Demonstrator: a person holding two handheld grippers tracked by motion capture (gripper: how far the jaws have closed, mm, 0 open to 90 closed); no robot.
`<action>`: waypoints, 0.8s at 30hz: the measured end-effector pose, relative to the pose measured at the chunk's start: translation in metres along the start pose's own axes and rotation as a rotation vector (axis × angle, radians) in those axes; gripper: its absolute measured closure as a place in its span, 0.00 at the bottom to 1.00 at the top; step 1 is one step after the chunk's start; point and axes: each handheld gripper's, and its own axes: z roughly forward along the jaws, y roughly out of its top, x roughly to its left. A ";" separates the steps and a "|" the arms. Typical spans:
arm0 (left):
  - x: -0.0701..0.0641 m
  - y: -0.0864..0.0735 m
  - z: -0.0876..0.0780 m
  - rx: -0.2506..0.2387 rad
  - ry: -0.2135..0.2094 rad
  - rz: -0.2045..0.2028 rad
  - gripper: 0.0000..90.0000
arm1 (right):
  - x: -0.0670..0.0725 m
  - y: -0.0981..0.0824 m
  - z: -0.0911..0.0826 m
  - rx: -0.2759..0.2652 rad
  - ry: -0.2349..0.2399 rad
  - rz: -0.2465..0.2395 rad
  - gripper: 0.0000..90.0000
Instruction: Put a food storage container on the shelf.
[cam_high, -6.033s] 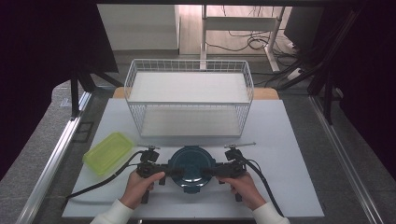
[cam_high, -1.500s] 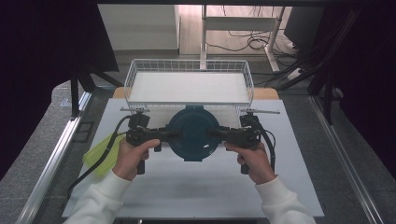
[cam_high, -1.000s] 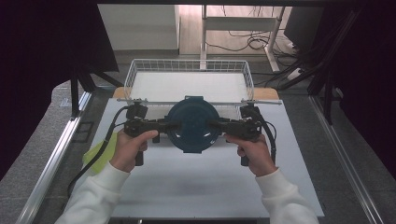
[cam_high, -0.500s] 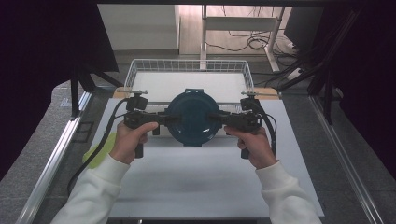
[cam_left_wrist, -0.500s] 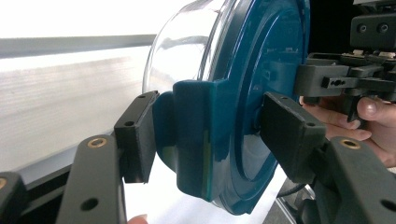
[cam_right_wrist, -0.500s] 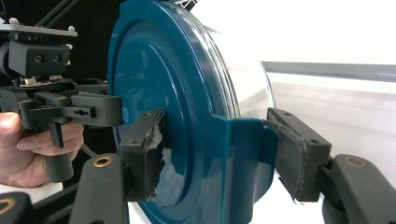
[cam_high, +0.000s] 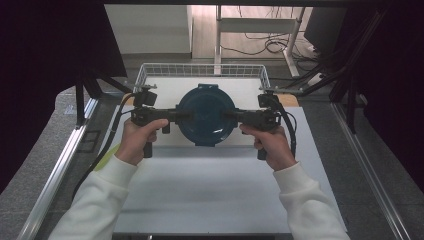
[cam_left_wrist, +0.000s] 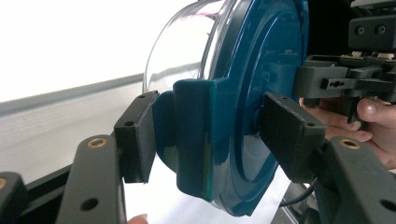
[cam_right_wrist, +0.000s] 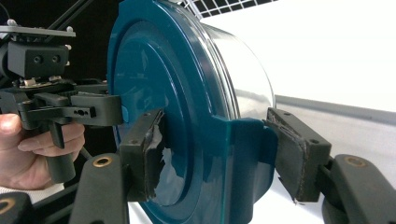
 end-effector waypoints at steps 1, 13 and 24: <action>0.001 0.003 0.000 0.001 -0.003 0.001 0.43 | 0.000 0.001 0.000 0.001 -0.002 0.001 0.43; 0.006 0.027 0.002 -0.001 -0.001 0.005 0.43 | -0.004 0.022 0.004 -0.013 -0.003 0.008 0.43; 0.011 0.054 0.007 -0.005 -0.009 0.004 0.44 | -0.009 0.046 0.008 -0.024 -0.008 0.024 0.43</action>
